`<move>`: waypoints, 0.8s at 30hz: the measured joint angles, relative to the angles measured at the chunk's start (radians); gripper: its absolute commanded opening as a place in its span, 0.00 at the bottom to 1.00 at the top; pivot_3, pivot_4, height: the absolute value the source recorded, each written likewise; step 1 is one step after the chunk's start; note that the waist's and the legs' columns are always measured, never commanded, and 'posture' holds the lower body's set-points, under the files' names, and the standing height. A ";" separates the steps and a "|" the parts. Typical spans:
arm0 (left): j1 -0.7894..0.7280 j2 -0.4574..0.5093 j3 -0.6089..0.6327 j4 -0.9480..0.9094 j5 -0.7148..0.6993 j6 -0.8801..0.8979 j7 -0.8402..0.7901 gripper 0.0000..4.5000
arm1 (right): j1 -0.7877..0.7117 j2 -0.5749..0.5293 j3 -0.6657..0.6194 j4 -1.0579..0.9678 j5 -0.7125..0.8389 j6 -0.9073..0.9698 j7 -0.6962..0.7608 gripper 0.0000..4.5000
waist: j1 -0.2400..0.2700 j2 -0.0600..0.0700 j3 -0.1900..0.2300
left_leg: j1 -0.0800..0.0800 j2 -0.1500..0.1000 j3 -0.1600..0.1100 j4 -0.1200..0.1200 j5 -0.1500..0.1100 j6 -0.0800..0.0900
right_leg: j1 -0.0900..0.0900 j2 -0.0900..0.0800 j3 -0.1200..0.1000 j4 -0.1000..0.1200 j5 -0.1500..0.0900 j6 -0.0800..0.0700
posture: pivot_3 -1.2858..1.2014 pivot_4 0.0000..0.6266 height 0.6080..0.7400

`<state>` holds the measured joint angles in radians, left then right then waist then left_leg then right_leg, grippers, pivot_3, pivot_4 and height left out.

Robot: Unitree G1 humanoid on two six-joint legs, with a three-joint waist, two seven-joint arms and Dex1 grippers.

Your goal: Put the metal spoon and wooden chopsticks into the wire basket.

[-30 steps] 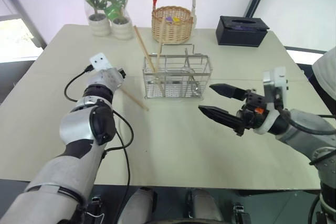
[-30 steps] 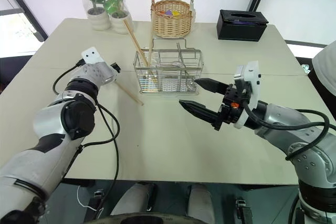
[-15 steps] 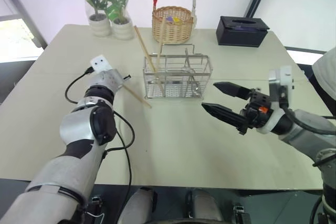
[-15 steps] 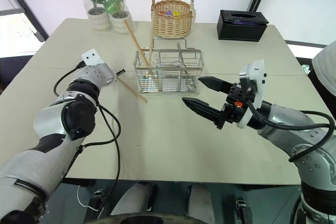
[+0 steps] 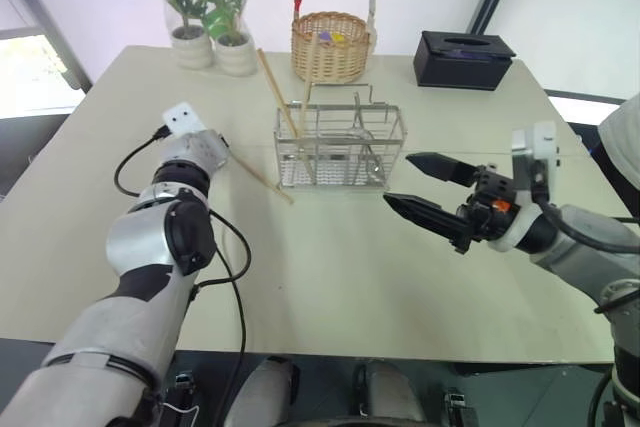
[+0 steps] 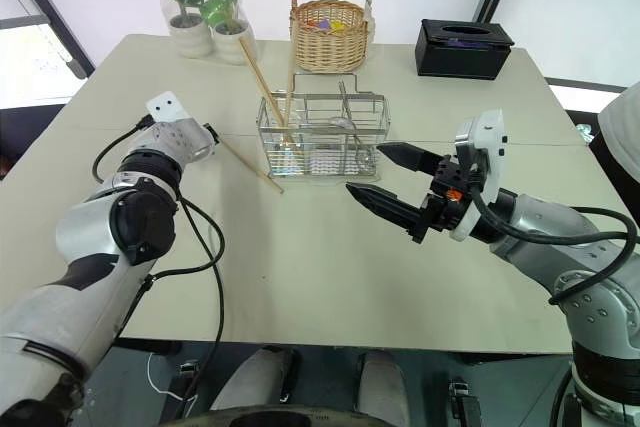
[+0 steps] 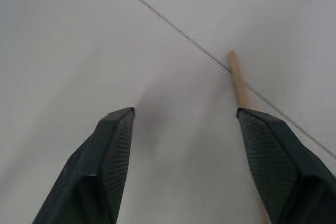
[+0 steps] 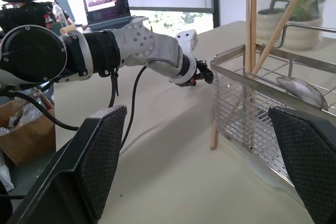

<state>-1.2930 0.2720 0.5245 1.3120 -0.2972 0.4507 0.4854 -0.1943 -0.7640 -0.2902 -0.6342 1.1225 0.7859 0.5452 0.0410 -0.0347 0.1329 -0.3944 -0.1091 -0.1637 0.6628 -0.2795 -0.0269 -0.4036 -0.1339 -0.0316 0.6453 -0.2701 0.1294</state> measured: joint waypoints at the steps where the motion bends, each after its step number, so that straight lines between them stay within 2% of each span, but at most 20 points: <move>1: -0.007 -0.004 0.000 0.000 0.000 -0.002 -0.004 0.65 | 0.000 0.000 0.000 0.000 0.000 0.000 -0.001 1.00 | 0.000 0.000 0.000 | 0.000 0.000 0.000 0.000 0.000 0.000 | 0.000 0.000 0.000 0.000 0.000 0.000 | 0.52 0.24 0.36; 16: -0.002 -0.053 0.007 0.011 -0.001 -0.035 0.001 0.65 | 0.025 -0.004 -0.020 -0.005 0.008 0.000 -0.035 1.00 | -0.001 0.000 0.000 | 0.000 0.000 0.000 0.000 0.000 0.000 | 0.000 0.000 0.000 0.000 0.000 0.000 | 0.52 0.24 0.36; 19: 0.012 -0.058 0.021 0.022 -0.010 -0.044 0.006 0.46 | 0.028 -0.004 -0.032 -0.012 0.020 0.000 -0.046 1.00 | -0.001 0.000 0.000 | 0.000 0.000 0.000 0.000 0.000 0.000 | 0.000 0.000 0.000 0.000 0.000 0.000 | 0.52 0.24 0.36; 23: 0.018 -0.056 0.022 0.022 -0.010 -0.048 0.006 0.01 | 0.036 -0.004 -0.033 -0.013 0.029 0.000 -0.060 1.00 | 0.000 0.000 0.000 | 0.000 0.000 0.000 0.000 0.000 0.000 | 0.000 0.000 0.000 0.000 0.000 0.000 | 0.52 0.24 0.36; 24: 0.020 -0.056 0.022 0.023 -0.011 -0.049 0.006 0.00 | 0.036 -0.004 -0.033 -0.014 0.031 0.000 -0.064 1.00 | 0.000 0.000 0.000 | 0.000 0.000 0.000 0.000 0.000 0.000 | 0.000 0.000 0.000 0.000 0.000 0.000 | 0.52 0.24 0.36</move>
<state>-1.2730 0.2157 0.5468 1.3346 -0.3078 0.4019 0.4914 -0.1579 -0.7677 -0.3235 -0.6484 1.1534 0.7862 0.4815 0.0409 -0.0347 0.1328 -0.3942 -0.1089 -0.1636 0.6631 -0.2795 -0.0269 -0.4037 -0.1339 -0.0314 0.6457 -0.2701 0.1294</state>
